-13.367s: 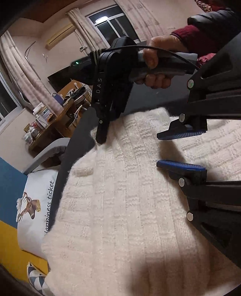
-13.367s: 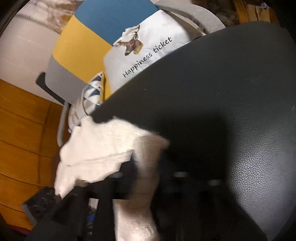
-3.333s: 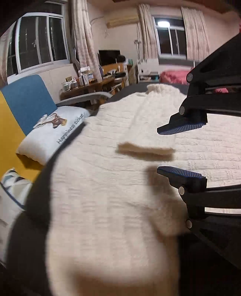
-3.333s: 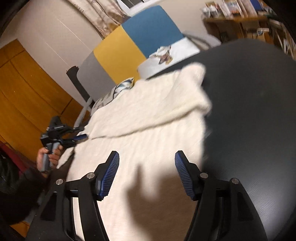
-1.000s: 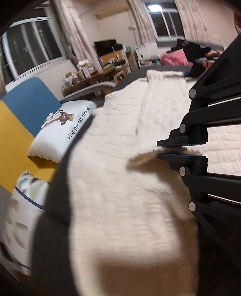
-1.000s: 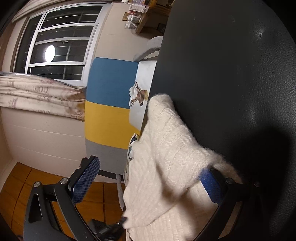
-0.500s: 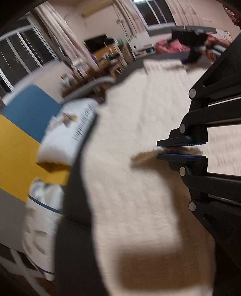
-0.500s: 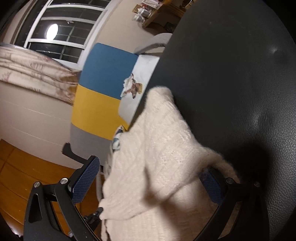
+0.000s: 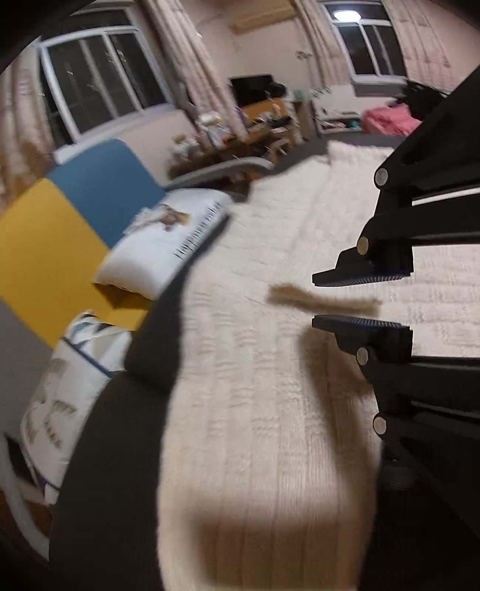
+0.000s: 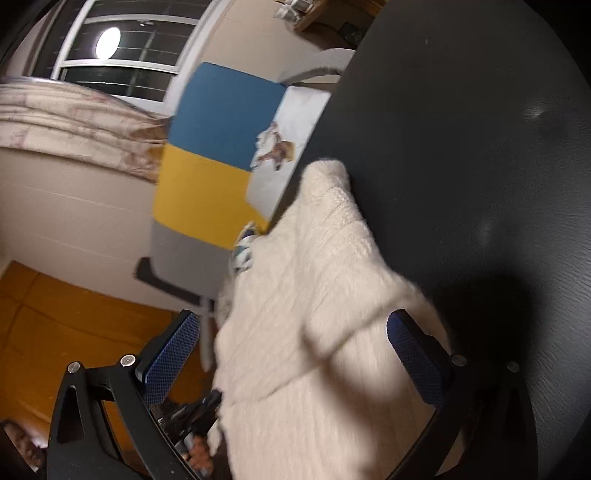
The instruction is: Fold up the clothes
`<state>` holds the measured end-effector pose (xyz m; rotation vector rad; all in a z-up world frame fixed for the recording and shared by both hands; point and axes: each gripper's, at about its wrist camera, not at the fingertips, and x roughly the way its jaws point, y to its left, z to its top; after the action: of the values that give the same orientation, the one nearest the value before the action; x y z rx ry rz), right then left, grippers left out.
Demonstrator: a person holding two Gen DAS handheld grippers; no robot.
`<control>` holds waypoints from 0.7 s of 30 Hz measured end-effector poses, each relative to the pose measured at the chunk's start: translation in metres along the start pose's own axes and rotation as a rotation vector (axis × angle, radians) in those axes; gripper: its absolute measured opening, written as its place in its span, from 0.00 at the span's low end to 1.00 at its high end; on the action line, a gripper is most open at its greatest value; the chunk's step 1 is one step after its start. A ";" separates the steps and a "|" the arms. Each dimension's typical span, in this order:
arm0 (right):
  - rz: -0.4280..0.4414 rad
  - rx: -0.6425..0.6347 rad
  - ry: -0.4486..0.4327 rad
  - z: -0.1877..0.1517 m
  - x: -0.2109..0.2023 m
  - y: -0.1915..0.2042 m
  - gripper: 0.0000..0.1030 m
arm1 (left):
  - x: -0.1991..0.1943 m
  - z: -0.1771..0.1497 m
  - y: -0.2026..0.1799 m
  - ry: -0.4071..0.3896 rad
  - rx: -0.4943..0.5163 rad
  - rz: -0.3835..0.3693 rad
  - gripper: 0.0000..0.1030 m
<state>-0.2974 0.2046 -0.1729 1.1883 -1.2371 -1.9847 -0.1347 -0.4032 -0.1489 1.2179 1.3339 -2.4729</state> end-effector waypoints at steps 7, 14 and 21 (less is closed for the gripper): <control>0.116 -0.029 0.014 0.009 -0.017 0.018 1.00 | 0.025 -0.010 -0.041 0.068 0.091 -0.030 0.16; -0.039 0.005 0.108 0.026 0.043 0.008 1.00 | 0.055 -0.025 -0.054 0.131 0.171 0.083 0.16; 0.002 -0.103 0.088 0.035 0.053 0.040 1.00 | 0.059 -0.025 -0.078 0.126 0.254 -0.014 0.16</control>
<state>-0.3544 0.1609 -0.1514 1.2098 -1.0786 -1.9481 -0.1922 -0.3201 -0.1441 1.4425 1.0796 -2.6804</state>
